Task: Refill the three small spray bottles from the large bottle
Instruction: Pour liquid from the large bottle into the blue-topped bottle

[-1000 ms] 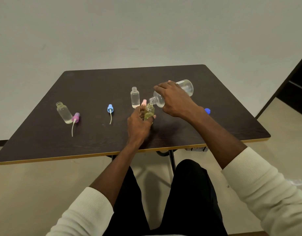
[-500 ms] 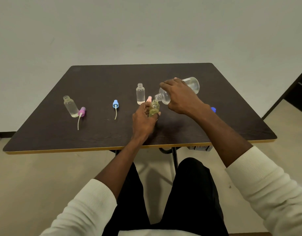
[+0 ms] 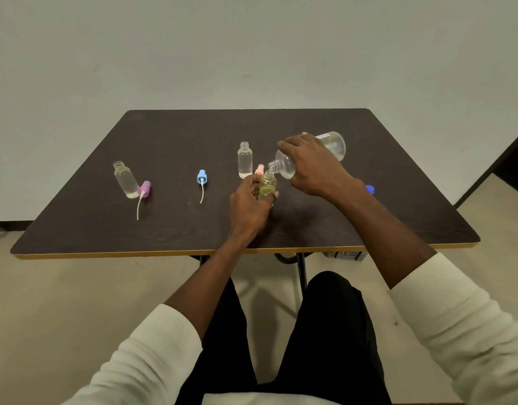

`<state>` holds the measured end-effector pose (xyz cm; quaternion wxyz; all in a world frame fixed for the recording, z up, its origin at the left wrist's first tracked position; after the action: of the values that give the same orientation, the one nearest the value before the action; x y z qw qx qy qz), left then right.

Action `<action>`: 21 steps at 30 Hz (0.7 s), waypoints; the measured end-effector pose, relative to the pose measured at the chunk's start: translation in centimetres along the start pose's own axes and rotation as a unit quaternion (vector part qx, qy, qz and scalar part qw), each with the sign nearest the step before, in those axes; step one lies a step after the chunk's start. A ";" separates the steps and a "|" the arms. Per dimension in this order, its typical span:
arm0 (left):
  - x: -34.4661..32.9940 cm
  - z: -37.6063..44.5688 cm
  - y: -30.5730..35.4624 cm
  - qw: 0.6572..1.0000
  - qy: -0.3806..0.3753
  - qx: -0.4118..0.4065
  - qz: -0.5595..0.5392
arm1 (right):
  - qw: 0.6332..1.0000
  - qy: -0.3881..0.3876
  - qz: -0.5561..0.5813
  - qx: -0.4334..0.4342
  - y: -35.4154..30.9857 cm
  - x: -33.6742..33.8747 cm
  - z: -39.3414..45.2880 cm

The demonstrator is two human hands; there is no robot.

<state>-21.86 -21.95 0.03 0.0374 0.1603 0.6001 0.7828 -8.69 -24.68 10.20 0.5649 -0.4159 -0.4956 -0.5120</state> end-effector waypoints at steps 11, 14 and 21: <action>0.0 0.0 -0.2 1.000 -0.001 0.004 0.011 | 1.000 0.000 -0.001 0.003 -0.1 0.1 -0.1; 0.1 0.0 -0.2 1.000 0.000 0.006 0.017 | 1.000 0.003 -0.001 0.006 -0.1 0.1 -0.1; 0.0 0.0 -0.4 1.000 -0.001 0.005 0.012 | 1.000 0.000 -0.002 0.005 -0.3 0.3 -0.2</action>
<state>-21.89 -21.86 -0.33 0.0272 0.1685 0.6021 0.7800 -8.95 -24.98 10.46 0.5656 -0.4123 -0.4993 -0.5107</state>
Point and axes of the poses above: each hand's wrist, its own z-axis towards the middle knuckle, its own x-axis out of the back of the hand, y = z × x, the point moved 6 cm from there along z, towards the middle knuckle, and after that the axes turned 8 degrees about -y, right-handed, at the moved point
